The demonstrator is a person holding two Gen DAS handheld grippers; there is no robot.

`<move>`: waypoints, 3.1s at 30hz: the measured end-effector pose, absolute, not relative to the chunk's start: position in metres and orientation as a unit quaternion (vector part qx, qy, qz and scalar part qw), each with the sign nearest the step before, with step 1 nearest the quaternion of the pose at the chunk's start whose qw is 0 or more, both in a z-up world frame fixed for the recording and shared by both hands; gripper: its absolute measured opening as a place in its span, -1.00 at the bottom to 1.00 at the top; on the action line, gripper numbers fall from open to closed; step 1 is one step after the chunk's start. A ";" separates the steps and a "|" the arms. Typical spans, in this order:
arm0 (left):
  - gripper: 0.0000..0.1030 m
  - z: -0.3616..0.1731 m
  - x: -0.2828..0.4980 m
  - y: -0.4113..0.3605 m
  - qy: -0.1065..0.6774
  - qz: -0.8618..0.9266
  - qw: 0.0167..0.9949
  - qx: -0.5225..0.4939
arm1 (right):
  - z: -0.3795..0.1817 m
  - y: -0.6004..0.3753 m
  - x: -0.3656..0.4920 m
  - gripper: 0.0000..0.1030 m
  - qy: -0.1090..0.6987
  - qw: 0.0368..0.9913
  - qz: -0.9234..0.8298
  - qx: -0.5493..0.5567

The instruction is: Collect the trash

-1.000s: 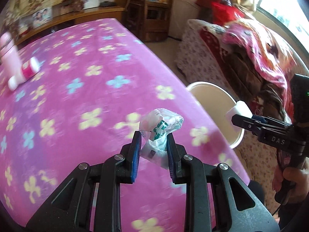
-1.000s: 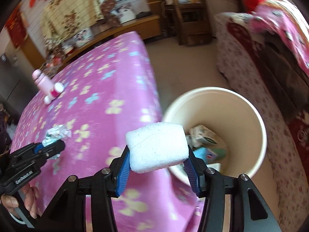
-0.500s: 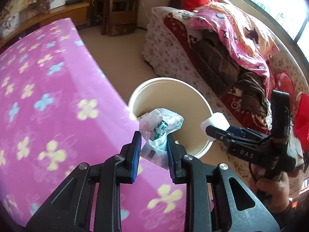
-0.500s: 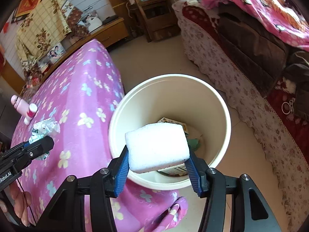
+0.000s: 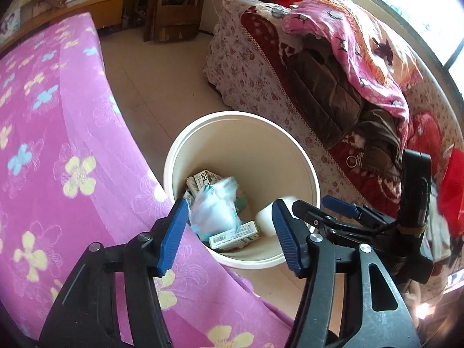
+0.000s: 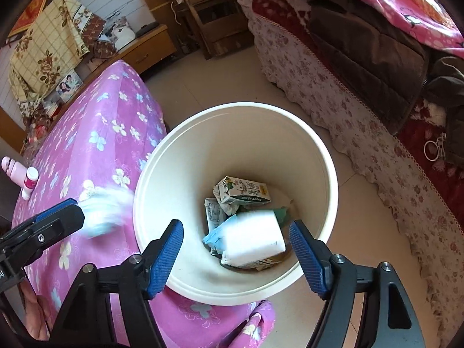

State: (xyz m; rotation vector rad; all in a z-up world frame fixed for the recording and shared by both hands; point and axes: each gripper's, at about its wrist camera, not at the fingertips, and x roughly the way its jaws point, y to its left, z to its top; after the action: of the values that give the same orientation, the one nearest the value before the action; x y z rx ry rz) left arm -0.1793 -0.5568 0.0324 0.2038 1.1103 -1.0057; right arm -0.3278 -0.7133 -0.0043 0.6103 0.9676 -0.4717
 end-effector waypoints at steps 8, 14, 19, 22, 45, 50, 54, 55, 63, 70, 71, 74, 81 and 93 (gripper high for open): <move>0.15 0.042 -0.174 -0.528 0.487 -0.435 0.751 0.100 | -0.006 -0.710 -0.335 0.43 0.456 0.810 -0.222 0.294; 0.15 0.055 -0.169 -0.495 0.457 -0.413 0.779 0.115 | 0.012 -0.694 -0.332 0.43 0.454 0.819 -0.225 0.271; 0.15 0.068 -0.158 -0.455 0.443 -0.388 0.801 0.107 | 0.037 -0.670 -0.320 0.43 0.446 0.835 -0.211 0.243; 0.15 0.072 -0.149 -0.430 0.434 -0.362 0.818 0.107 | 0.052 -0.650 -0.307 0.43 0.437 0.848 -0.191 0.231; 0.15 0.055 -0.085 -0.271 0.452 -0.221 0.862 0.065 | 0.057 -0.509 -0.198 0.43 0.467 0.864 -0.063 0.178; 0.15 0.054 -0.087 -0.258 0.452 -0.209 0.865 0.059 | 0.059 -0.494 -0.197 0.43 0.464 0.867 -0.057 0.173; 0.15 0.059 -0.093 -0.257 0.439 -0.198 0.873 0.071 | 0.062 -0.489 -0.200 0.43 0.457 0.870 -0.062 0.175; 0.15 0.061 -0.096 -0.258 0.434 -0.198 0.875 0.075 | 0.064 -0.488 -0.203 0.43 0.453 0.872 -0.066 0.174; 0.15 0.090 -0.139 -0.287 0.389 -0.240 0.886 0.077 | 0.091 -0.504 -0.251 0.44 0.410 0.888 -0.128 0.164; 0.40 0.117 -0.193 -0.344 0.347 -0.325 0.877 0.072 | 0.123 -0.531 -0.311 0.60 0.370 0.896 -0.203 0.141; 0.42 0.120 -0.200 -0.352 0.343 -0.336 0.874 0.074 | 0.127 -0.535 -0.320 0.61 0.363 0.896 -0.214 0.137; 0.42 0.127 -0.216 -0.371 0.336 -0.358 0.868 0.076 | 0.139 -0.545 -0.345 0.64 0.344 0.898 -0.244 0.128; 0.43 0.140 -0.244 -0.390 0.308 -0.378 0.868 0.093 | 0.158 -0.554 -0.386 0.73 0.307 0.900 -0.289 0.113; 0.43 0.152 -0.265 -0.383 0.277 -0.389 0.875 0.083 | 0.168 -0.547 -0.407 0.74 0.274 0.901 -0.312 0.122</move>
State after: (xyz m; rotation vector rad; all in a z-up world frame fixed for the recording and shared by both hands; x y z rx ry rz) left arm -0.2645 -0.3831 0.1519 0.1723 0.5783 -0.8111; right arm -0.4066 -0.5470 0.1681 0.2528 0.5674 -0.6457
